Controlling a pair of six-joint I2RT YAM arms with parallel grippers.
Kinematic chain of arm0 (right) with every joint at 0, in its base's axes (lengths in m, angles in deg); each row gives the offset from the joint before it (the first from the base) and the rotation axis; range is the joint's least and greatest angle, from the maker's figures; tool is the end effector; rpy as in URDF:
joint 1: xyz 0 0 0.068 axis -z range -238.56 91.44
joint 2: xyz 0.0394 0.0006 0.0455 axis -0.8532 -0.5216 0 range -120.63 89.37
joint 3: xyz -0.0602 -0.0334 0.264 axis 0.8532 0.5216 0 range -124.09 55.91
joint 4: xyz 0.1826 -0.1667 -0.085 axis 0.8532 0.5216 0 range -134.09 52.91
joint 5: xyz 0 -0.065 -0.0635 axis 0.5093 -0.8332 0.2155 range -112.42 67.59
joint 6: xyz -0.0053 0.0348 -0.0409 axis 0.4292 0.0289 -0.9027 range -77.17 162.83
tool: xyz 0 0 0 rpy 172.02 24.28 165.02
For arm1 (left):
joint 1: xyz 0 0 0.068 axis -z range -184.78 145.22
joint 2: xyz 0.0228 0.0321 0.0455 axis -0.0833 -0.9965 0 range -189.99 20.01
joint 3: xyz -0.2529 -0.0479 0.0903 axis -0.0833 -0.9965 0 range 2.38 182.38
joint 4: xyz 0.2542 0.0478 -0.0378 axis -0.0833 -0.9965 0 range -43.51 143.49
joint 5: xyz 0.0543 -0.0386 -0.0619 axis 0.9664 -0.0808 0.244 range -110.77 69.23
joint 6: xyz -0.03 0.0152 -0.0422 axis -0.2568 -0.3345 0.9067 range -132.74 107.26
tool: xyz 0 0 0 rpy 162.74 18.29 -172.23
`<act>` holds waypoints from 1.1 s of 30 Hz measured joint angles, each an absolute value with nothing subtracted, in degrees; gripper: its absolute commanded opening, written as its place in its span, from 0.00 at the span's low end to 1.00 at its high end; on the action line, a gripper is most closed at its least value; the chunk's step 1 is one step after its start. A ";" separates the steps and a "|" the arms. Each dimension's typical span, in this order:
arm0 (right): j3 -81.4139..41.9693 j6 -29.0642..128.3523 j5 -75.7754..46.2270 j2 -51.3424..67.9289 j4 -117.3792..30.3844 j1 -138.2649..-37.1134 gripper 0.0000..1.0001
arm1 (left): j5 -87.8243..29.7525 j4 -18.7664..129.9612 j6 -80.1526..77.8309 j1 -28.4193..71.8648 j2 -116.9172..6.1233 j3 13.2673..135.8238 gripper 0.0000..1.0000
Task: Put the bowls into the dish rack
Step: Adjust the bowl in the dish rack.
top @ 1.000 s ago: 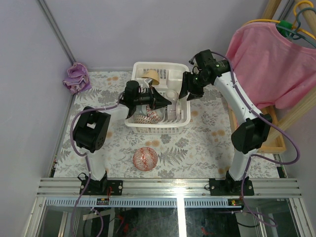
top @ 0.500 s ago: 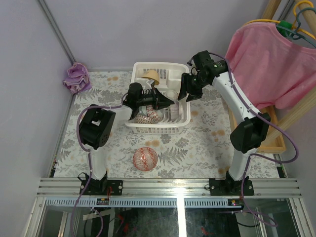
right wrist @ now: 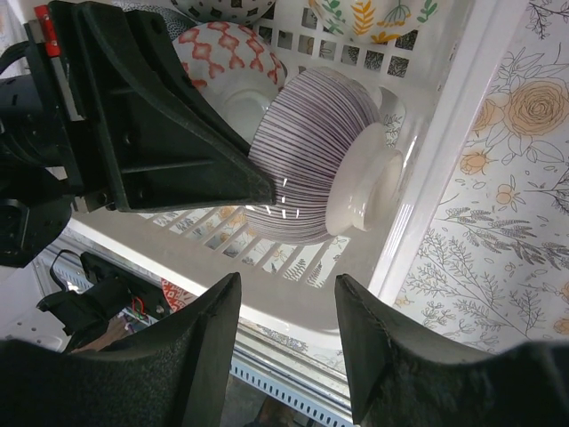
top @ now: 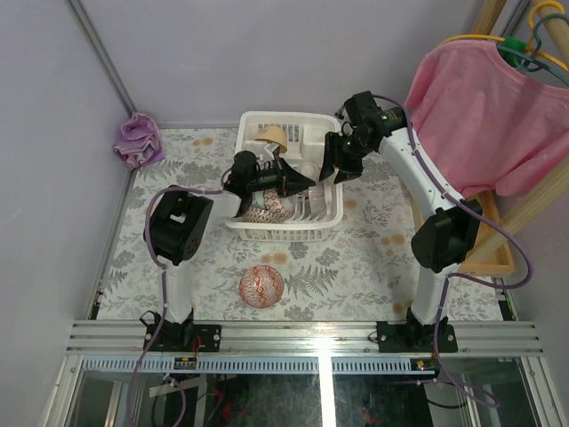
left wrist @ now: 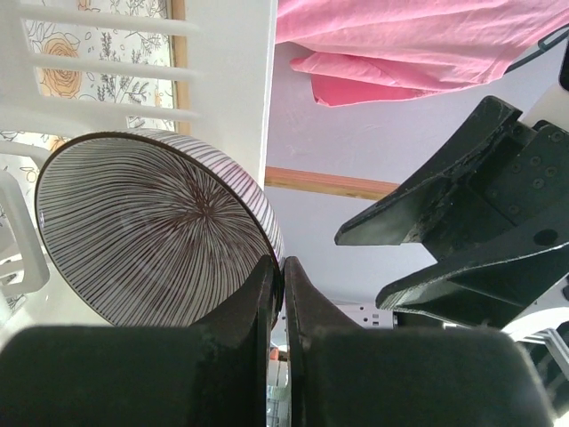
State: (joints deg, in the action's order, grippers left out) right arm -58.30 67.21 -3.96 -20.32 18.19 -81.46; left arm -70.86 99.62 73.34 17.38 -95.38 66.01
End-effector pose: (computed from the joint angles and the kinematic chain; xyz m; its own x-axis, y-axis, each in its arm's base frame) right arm 0.3695 0.1685 0.3500 -0.9263 0.0339 -0.3753 -0.1561 0.8719 0.4640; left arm 0.3864 -0.1869 0.1872 -0.9529 -0.3032 0.0071 -0.0258 0.0579 -0.9980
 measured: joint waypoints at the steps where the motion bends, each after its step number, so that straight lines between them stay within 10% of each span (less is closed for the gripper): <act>1: -58.45 67.21 -3.98 -20.40 18.23 -81.48 0.54 | -70.88 100.39 73.87 17.40 -95.80 66.01 0.00; 33: -59.11 66.53 -4.55 -22.44 19.46 -83.34 0.54 | -71.87 76.41 56.93 17.31 -93.37 72.92 0.00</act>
